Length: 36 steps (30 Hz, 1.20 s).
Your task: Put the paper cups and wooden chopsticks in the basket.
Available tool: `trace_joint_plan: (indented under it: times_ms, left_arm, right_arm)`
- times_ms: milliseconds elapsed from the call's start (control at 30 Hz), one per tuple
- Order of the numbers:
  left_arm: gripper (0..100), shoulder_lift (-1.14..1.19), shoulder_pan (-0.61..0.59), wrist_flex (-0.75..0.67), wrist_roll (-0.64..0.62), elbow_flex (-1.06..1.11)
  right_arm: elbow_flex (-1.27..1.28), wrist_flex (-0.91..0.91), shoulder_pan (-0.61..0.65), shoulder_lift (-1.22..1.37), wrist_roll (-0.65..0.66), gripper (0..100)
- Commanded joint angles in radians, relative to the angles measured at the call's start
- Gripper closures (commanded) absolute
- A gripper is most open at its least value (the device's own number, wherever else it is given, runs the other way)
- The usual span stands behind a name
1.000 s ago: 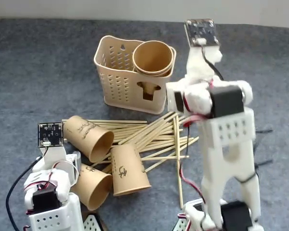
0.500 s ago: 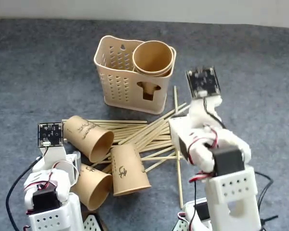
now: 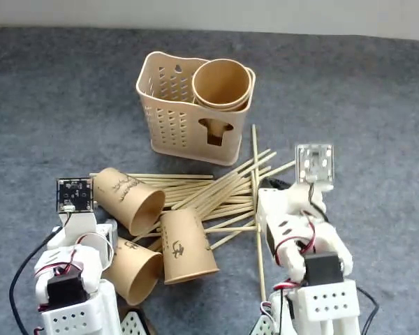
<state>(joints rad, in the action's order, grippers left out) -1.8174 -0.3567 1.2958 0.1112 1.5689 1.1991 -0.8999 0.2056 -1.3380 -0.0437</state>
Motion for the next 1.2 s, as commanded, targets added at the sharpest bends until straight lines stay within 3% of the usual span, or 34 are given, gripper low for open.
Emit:
trace_joint_plan:
  times_ms: [0,333,467,733,933,1167]
  left_arm:
    - [80,-0.007,-0.008,-0.005,0.064,-0.099]
    - [80,-0.004,-0.008,0.143,0.193,-0.453]
    - [74,0.005,-0.005,0.183,0.206,-0.541]
    - [73,0.361,0.002,0.19,0.23,-0.748]
    - [69,0.636,0.168,0.262,0.204,-0.905]
    - [69,0.765,0.352,0.253,0.132,-0.969]
  right_arm:
    - [0.102,0.068,-0.016,-0.157,-0.011,99.2]
    - [0.283,0.067,-0.016,-0.464,-0.012,99.2]
    - [0.308,0.068,-0.016,-0.499,-0.012,99.2]
    - [0.312,0.07,-0.016,-0.495,-0.012,99.1]
    - [0.312,0.07,-0.016,-0.495,-0.012,99.1]
    - [0.314,0.07,-0.016,-0.495,-0.012,99.1]
